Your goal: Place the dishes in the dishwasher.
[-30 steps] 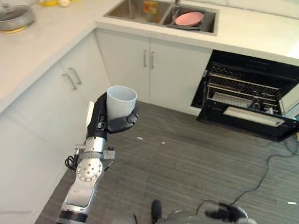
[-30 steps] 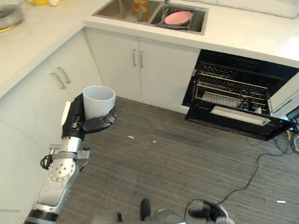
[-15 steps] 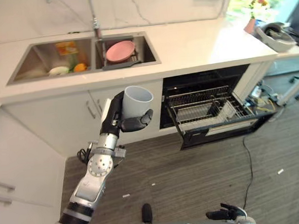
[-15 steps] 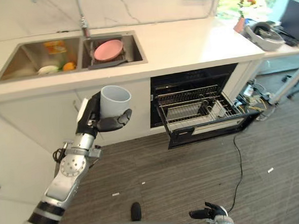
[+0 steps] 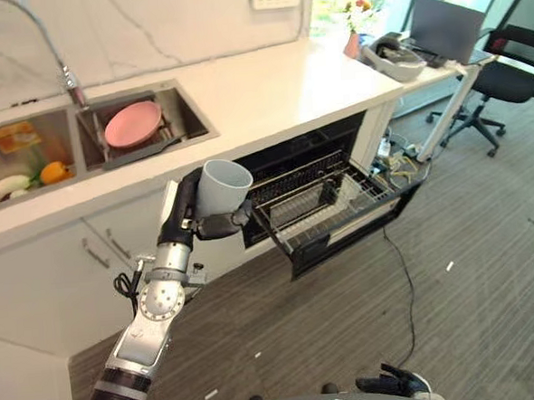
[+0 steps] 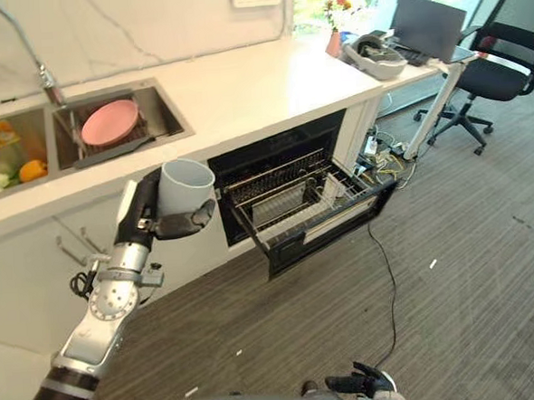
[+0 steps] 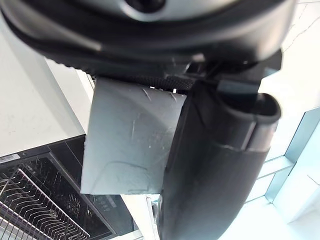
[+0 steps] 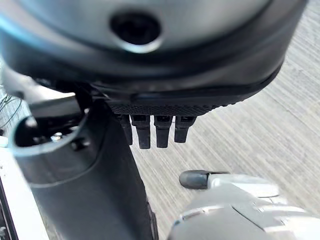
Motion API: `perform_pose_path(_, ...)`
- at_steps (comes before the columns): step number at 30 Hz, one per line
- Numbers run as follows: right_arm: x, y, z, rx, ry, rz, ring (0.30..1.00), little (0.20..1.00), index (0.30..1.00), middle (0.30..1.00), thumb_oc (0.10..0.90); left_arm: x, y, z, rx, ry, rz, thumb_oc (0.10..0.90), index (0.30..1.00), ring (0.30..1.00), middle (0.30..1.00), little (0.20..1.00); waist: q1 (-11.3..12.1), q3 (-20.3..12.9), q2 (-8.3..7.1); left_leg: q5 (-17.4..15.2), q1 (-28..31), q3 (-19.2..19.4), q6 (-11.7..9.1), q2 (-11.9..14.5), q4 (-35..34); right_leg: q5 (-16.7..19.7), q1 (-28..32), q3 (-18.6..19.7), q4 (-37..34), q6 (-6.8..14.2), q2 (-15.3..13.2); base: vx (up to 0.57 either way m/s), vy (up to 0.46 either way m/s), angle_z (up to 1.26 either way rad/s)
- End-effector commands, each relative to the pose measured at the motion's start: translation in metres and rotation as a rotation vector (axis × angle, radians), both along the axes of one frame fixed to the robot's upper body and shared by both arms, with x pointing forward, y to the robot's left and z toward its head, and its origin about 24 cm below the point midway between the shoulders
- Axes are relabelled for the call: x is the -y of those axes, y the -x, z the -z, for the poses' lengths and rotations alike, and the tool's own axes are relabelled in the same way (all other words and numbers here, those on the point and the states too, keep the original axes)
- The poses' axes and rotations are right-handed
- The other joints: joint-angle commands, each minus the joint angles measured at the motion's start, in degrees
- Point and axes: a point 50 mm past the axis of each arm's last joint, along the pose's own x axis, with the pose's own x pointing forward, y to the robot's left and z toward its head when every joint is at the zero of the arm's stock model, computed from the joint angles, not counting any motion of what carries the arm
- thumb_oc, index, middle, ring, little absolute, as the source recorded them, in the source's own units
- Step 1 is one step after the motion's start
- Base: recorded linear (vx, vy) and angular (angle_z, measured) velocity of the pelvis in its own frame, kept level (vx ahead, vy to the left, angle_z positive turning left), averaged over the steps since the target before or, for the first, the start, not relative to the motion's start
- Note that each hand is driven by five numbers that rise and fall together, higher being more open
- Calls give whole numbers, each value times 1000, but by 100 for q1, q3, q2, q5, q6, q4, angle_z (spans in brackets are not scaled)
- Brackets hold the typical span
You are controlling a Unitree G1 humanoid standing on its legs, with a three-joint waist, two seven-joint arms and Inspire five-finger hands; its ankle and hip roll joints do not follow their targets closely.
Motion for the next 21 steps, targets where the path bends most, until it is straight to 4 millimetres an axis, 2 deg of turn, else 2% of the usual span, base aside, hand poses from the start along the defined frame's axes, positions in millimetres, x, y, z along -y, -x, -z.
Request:
perform_pose_path(1,52,-88,-75,531,192,39,900,900,900,900,800,3,-6,-78,409,-149,1,400,300,300,300,300,-250,-191,-26,-241,169,-154,-508,474,18,-270,75,78,107,349,-63,25,-6,-49)
perform_pose_path(2,53,-97,-90,615,204,21,900,900,900,900,800,1,-6,-83,437,-178,-15,400,300,300,300,300,-315,-205,-10,-202,148,-120,-518,487,18,-235,39,103,107,333,-55,56,-7,-34)
perform_pose_path(4,56,-130,-150,910,250,-13,900,900,900,900,800,-1,-11,-94,499,-220,-60,400,300,300,300,300,-501,-221,52,-261,205,-39,-526,514,18,-280,50,164,107,349,-42,12,-11,-18)
perform_pose_path(5,52,-137,-161,968,255,-28,900,900,900,900,800,1,-13,-96,509,-209,-60,400,300,300,300,300,-529,-232,71,-216,186,2,-532,535,18,-234,9,191,107,337,-38,-17,-17,-27)
perform_pose_path(7,40,-159,-210,1195,275,-87,900,900,900,900,800,0,-17,-100,532,-152,-100,400,300,300,300,300,-594,-258,105,-200,190,98,-531,558,18,-225,-28,263,107,327,-12,-11,-11,-25)
perform_pose_path(8,39,-159,-211,1195,277,-88,900,900,900,900,800,-1,-18,-101,534,-151,-102,400,300,300,300,300,-590,-249,114,-202,191,107,-532,561,18,-223,-31,272,107,326,-9,-6,-11,-29)
perform_pose_path(9,32,-165,-232,1293,278,-112,900,900,900,900,800,1,-20,-101,538,-122,-112,400,300,300,300,300,-607,-259,125,-194,192,136,-532,580,18,-220,-45,314,107,317,6,18,-1,-29)
perform_pose_path(10,13,-177,-272,1485,250,-168,900,900,900,900,800,4,-25,-106,561,-166,-121,400,300,300,300,300,-642,-291,155,-250,239,181,-530,601,18,-257,-35,372,107,326,24,-11,-4,-19)
perform_pose_path(13,-19,-185,-307,1681,81,-195,900,900,900,900,800,10,-32,-114,608,-261,-143,400,300,300,300,300,-640,-312,184,-204,236,282,-527,636,18,-204,-97,474,107,306,67,-10,-4,-16)
perform_pose_path(14,-29,-186,-313,1722,-13,-184,900,900,900,900,800,14,-33,-114,614,-247,-137,400,300,300,300,300,-635,-309,182,-211,246,309,-527,640,18,-196,-105,500,107,304,72,-1,-1,-23)
perform_pose_path(15,-29,-186,-313,1722,-14,-184,900,900,900,900,800,15,-33,-114,614,-247,-137,400,300,300,300,300,-632,-307,181,-211,247,312,-527,640,18,-196,-104,503,107,304,72,-3,-4,-15)
perform_pose_path(17,-58,-188,-331,1805,-176,-229,900,900,900,900,800,28,-38,-115,622,-214,-99,400,300,300,300,300,-630,-334,192,-218,263,343,-529,655,18,-179,-116,557,107,302,82,1,-2,-2)
perform_pose_path(19,-77,-190,-339,1835,-319,-249,900,900,900,900,800,39,-41,-118,634,-209,-73,400,300,300,300,300,-620,-357,195,-230,287,366,-526,657,18,-180,-108,586,107,297,86,0,0,0)
perform_pose_path(21,-81,-190,-341,1838,-348,-250,900,900,900,900,800,42,-42,-118,635,-207,-70,400,300,300,300,300,-620,-352,197,-235,297,373,-525,657,18,-183,-104,597,107,296,89,0,0,0)
